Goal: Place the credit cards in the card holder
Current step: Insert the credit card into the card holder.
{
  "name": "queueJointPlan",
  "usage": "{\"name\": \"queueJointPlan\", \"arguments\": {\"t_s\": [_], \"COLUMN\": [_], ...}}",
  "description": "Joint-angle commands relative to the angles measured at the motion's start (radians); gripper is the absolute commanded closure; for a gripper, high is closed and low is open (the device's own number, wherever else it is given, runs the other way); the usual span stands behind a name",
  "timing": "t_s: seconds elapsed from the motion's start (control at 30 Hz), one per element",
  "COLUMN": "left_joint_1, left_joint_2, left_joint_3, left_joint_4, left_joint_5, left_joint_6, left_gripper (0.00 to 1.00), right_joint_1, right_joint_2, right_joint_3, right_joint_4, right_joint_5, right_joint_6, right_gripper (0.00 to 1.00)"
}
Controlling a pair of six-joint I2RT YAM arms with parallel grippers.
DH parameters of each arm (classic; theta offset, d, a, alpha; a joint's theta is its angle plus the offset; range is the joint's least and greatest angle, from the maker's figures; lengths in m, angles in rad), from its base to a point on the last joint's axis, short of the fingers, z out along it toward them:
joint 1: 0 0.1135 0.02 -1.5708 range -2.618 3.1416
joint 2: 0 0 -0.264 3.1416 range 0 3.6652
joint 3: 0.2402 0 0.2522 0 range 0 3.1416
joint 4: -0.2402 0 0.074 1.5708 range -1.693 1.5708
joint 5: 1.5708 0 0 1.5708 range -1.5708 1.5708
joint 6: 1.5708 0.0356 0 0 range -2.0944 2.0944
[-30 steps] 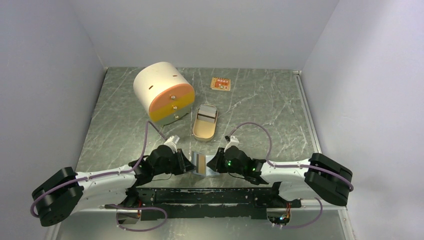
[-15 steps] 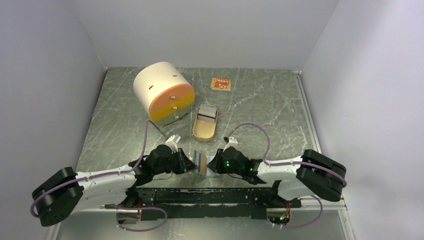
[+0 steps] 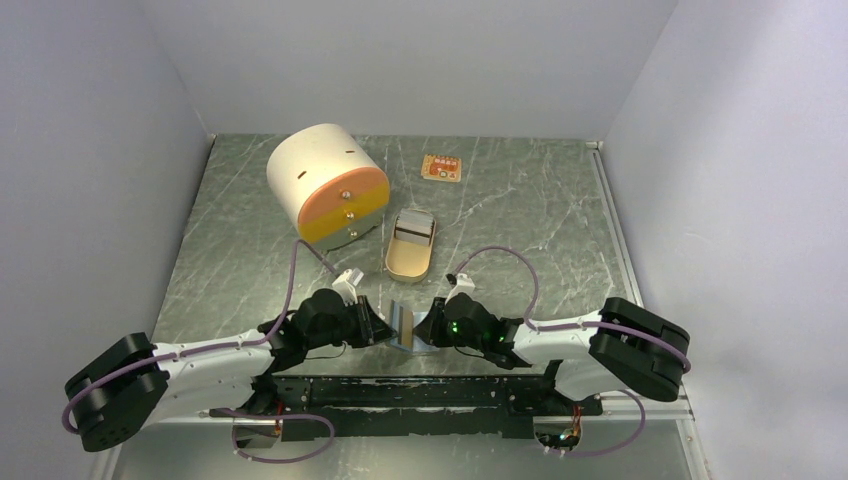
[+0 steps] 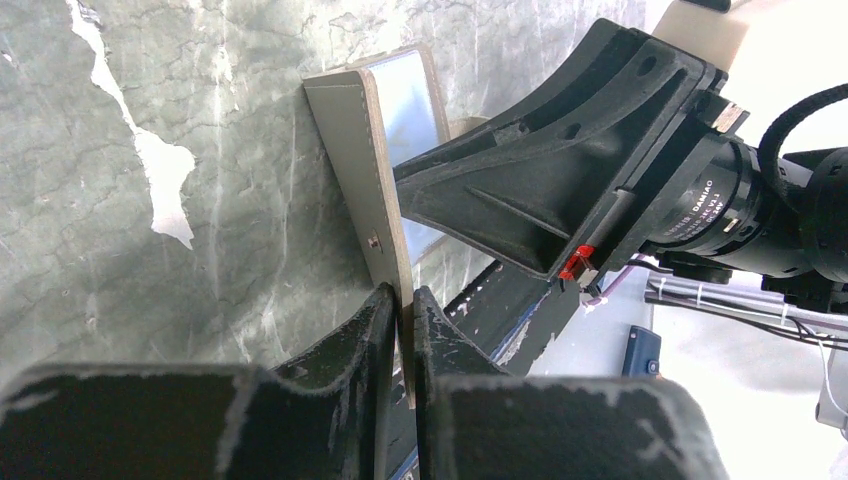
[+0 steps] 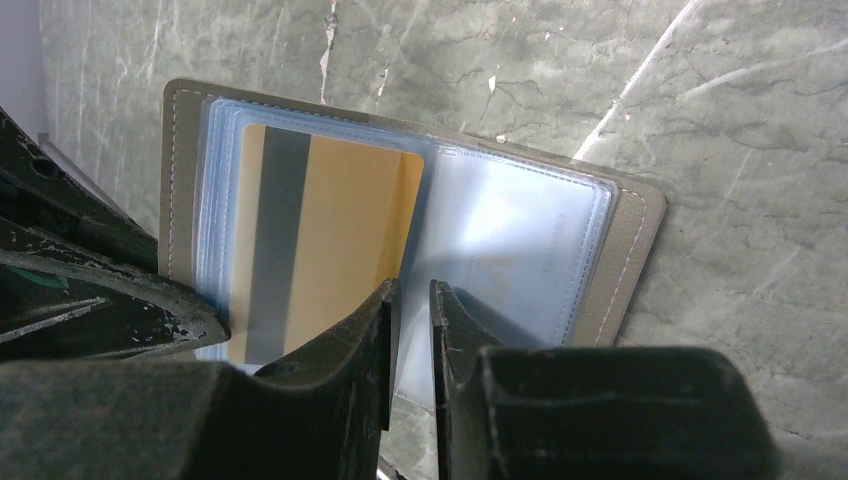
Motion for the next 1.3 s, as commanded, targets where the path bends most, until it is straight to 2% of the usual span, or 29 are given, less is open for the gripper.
{"name": "queueJointPlan", "arguments": {"t_s": [0.0, 0.23, 0.5, 1.07, 1.27], "left_joint_1": [-0.001, -0.001, -0.001, -0.001, -0.001], "left_joint_2": [-0.009, -0.018, -0.010, 0.086, 0.117], "left_joint_3": [0.005, -0.009, -0.018, 0.010, 0.024], "left_joint_4": [0.073, 0.107, 0.119, 0.140, 0.114], "left_joint_5": [0.032, 0.043, 0.042, 0.072, 0.067], "left_joint_6": [0.019, 0.023, 0.015, 0.017, 0.007], "left_gripper": [0.83, 0.80, 0.91, 0.91, 0.91], "right_joint_1": [0.004, 0.005, 0.004, 0.004, 0.005], "right_joint_2": [0.015, 0.015, 0.014, 0.026, 0.011], "right_joint_3": [0.002, 0.000, -0.001, -0.002, -0.007], "right_joint_4": [-0.037, -0.034, -0.028, -0.011, -0.021], "right_joint_5": [0.004, 0.004, 0.002, -0.007, 0.005], "right_joint_6": [-0.011, -0.011, -0.011, -0.014, -0.007], "right_gripper": [0.78, 0.78, 0.78, 0.78, 0.75]}}
